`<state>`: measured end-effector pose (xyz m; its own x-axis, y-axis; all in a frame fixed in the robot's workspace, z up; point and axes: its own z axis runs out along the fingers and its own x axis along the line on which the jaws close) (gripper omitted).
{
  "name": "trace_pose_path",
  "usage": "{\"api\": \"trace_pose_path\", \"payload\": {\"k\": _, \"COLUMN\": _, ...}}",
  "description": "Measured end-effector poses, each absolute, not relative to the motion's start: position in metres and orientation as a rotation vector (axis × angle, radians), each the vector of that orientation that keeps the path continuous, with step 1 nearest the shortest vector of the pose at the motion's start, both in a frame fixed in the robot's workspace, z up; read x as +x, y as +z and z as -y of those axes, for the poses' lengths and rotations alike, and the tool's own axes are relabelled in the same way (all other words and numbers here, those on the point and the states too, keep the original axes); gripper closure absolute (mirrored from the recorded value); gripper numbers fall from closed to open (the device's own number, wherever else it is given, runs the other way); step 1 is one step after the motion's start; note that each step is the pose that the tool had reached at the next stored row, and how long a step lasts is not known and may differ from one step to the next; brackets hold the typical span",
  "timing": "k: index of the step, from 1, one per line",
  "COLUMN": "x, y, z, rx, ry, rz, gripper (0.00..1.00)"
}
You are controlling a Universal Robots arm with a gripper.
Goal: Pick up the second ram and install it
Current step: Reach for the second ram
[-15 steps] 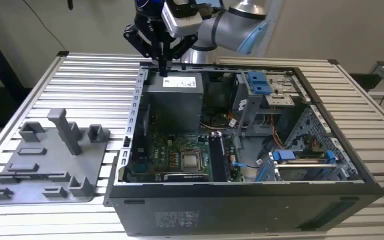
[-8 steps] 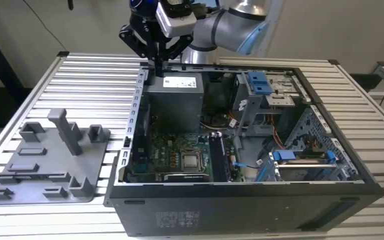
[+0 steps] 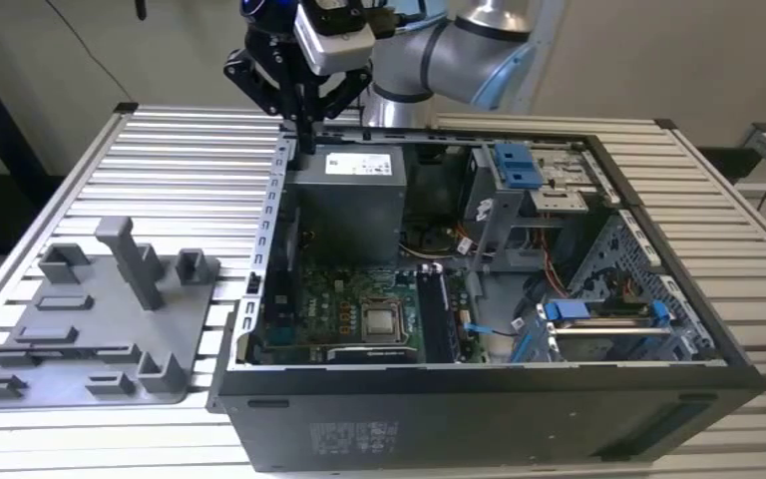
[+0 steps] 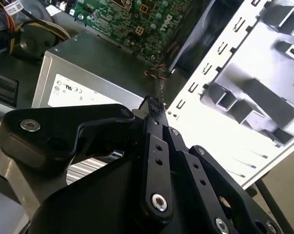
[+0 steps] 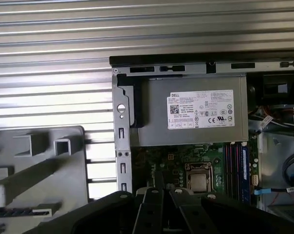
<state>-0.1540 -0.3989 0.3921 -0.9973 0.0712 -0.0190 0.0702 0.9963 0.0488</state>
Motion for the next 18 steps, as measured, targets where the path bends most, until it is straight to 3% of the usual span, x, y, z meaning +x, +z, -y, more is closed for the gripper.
{"api": "trace_pose_path", "payload": {"k": 18, "x": -0.188, "y": 0.392, "z": 0.399, "rx": 0.111, "ry": 0.075, "rz": -3.118, "gripper": 0.89}}
